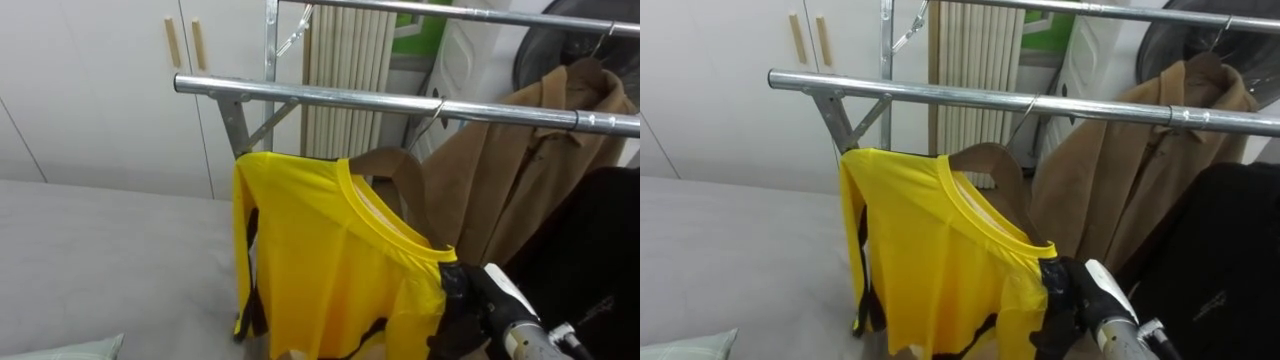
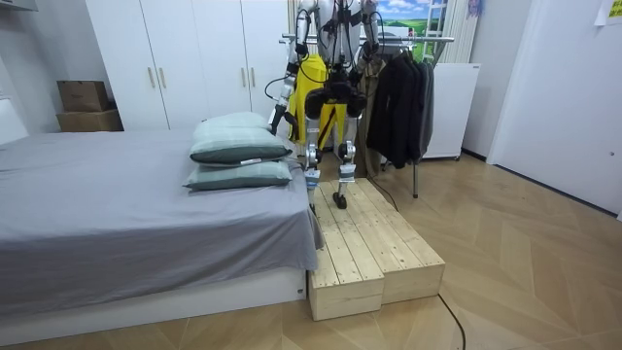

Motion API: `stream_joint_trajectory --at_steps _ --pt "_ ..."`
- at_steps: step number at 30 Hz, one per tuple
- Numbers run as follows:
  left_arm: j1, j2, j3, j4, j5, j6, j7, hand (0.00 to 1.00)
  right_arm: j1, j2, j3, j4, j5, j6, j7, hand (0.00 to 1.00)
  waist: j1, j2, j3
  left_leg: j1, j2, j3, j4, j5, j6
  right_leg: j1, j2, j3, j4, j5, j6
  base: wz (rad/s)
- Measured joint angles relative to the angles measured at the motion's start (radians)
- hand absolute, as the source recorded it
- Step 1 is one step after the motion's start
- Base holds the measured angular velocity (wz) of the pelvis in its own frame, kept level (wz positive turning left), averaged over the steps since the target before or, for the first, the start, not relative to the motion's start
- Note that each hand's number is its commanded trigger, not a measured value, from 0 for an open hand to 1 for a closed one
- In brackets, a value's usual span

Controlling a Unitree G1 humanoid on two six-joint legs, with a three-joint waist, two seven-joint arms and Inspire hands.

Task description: Hang clothes

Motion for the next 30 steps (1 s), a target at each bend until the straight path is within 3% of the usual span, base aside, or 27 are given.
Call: stream_joint_trajectory --at_steps 8,22,30 --pt "0.0 -0.003 -0.001 0.001 -0.017 0.001 -0.001 0.0 0.0 0.0 0.001 -0.045 0.09 0.019 0.001 0.0 0.001 0.003 0.0016 0.002 0.001 0.008 -0.001 0.0 0.0 -0.001 0.002 0.003 0.002 0.0 0.0 -0.01" --pt "0.011 -0.017 0.002 0.001 -0.041 0.002 0.012 0.0 0.016 0.007 -0.004 -0.233 0.832 0.02 -0.019 0.0 0.0 0.012 0.0072 0.015 0.0 0.015 -0.01 0.002 -0.005 0.005 0.003 0.016 -0.002 0.001 -0.001 -0.02" --pt "0.012 -0.02 0.001 0.001 -0.041 0.002 0.012 0.0 0.015 0.008 -0.005 -0.272 0.867 0.019 -0.037 0.0 -0.001 0.017 0.0045 0.016 0.0 0.015 -0.016 0.003 -0.005 0.004 0.004 0.016 -0.004 0.001 0.0 0.0"
